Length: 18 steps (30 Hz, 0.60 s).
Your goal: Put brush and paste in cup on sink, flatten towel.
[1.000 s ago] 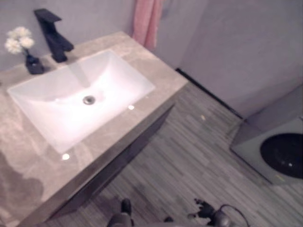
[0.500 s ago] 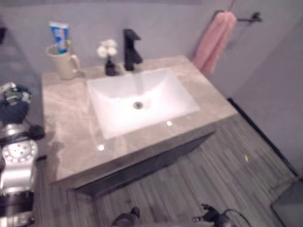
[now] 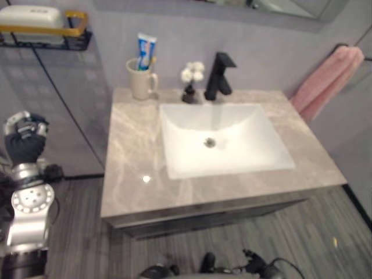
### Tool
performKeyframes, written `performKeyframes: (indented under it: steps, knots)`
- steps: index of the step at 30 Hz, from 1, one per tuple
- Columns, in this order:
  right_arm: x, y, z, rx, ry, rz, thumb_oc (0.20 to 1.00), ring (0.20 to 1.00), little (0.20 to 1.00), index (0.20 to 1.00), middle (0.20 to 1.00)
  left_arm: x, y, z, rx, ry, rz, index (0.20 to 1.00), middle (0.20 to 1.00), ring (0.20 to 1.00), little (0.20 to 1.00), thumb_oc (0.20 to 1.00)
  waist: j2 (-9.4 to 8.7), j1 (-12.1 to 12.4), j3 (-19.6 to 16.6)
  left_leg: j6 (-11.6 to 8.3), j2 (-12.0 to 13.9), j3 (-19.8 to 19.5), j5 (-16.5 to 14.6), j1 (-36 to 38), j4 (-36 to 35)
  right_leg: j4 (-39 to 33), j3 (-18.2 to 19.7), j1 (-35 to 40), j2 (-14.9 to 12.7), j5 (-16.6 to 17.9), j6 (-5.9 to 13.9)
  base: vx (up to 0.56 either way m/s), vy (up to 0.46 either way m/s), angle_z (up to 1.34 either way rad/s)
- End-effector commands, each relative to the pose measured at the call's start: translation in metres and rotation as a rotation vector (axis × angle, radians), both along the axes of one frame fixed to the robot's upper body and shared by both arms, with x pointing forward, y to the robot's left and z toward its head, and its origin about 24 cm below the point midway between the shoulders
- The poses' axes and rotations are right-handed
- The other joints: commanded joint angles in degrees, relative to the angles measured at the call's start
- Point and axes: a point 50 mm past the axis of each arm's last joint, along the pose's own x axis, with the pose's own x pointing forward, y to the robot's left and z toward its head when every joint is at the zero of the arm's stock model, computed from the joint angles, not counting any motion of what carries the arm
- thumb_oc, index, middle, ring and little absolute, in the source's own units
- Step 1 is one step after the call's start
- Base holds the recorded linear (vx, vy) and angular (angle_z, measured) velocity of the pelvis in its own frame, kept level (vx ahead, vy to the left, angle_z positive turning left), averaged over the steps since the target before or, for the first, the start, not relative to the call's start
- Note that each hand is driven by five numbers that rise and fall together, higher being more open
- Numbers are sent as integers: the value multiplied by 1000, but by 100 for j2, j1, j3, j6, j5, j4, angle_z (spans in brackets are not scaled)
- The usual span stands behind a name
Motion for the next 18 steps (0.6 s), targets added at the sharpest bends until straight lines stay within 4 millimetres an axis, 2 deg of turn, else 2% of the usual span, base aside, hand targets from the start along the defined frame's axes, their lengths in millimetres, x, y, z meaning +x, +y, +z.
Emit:
performKeyframes:
  steps: [1,2,3,4,5,7,12,14,16,17,18]
  knots:
    - [2,-28,7,-64,-33,-111,1000,1000,1000,1000,1000,-18,-1,31,57,-132,-57,200,200,200,200,200,-127,-148,-284,-451,724,-368,-146,-145,-33,-1312,-421,827,327,37,-36,114,-111,91]
    - [2,-28,7,-64,-33,-111,1000,1000,1000,1000,1000,-18,-1,31,57,-132,-57,200,200,200,200,200,-125,-162,-287,-458,732,-383,-133,-137,-60,-1302,-436,823,328,27,-41,154,-165,85]
    - [5,-28,8,-56,-50,-116,1000,1000,1000,1000,1000,-19,-2,34,67,-145,-59,200,200,200,200,200,-108,-194,-276,-575,845,-386,11,-89,-193,-1256,-568,835,356,-76,-109,95,-112,43]
    - [5,-28,8,-56,-50,-116,1000,1000,1000,1000,1000,-19,-2,34,67,-145,-59,200,200,200,200,200,-112,-205,-280,-574,839,-397,20,-96,-197,-1258,-578,831,349,-75,-107,182,-213,22]
    - [5,-28,8,-57,-52,-112,1000,1000,1000,1000,1000,-17,-6,34,68,-145,-77,200,200,200,200,200,-91,-246,-277,-685,973,-341,97,-47,-335,-1273,-745,880,387,-183,-163,124,-143,35]
    - [5,-27,8,-53,-54,-108,1000,1000,1000,1000,1000,-17,-8,35,75,-144,-84,200,200,200,200,200,-52,-321,-304,-757,1133,-199,107,15,-448,-1280,-816,966,458,-324,-185,184,-167,50]
    - [2,-27,8,-48,-54,-119,1000,1000,1000,1000,1000,-18,-11,38,90,-157,-86,200,200,200,200,200,35,-451,-320,-903,1312,105,297,64,-658,-1357,-976,1072,521,-429,-265,118,-121,25]
    - [1,-26,7,-43,-49,-106,1000,1000,1000,1000,1000,-17,-12,39,83,-169,-87,200,200,200,200,200,65,-556,-313,-941,1373,422,351,13,-627,-1423,-1048,1140,524,-476,-303,88,-74,14]
    - [-2,-29,7,-56,-40,-95,1000,1000,1000,1000,1000,-15,-18,41,67,-201,-116,200,200,200,200,200,92,-700,-200,-892,1330,1242,286,-280,-125,-1466,-1142,1242,454,-530,-360,61,-53,28]
    - [-2,-28,7,-58,-36,-91,1000,1000,1000,1000,1000,-13,-21,41,63,-204,-127,200,200,200,200,200,90,-738,-177,-881,1330,1527,261,-367,-36,-1486,-1198,1279,436,-533,-369,-5,-11,54]
    - [-3,-29,7,-60,-35,-93,1000,1000,1000,1000,1000,-12,-22,41,64,-204,-135,200,200,200,200,200,82,-751,-163,-857,1322,1645,238,-418,-74,-1509,-1233,1290,422,-515,-368,5,-4,63]
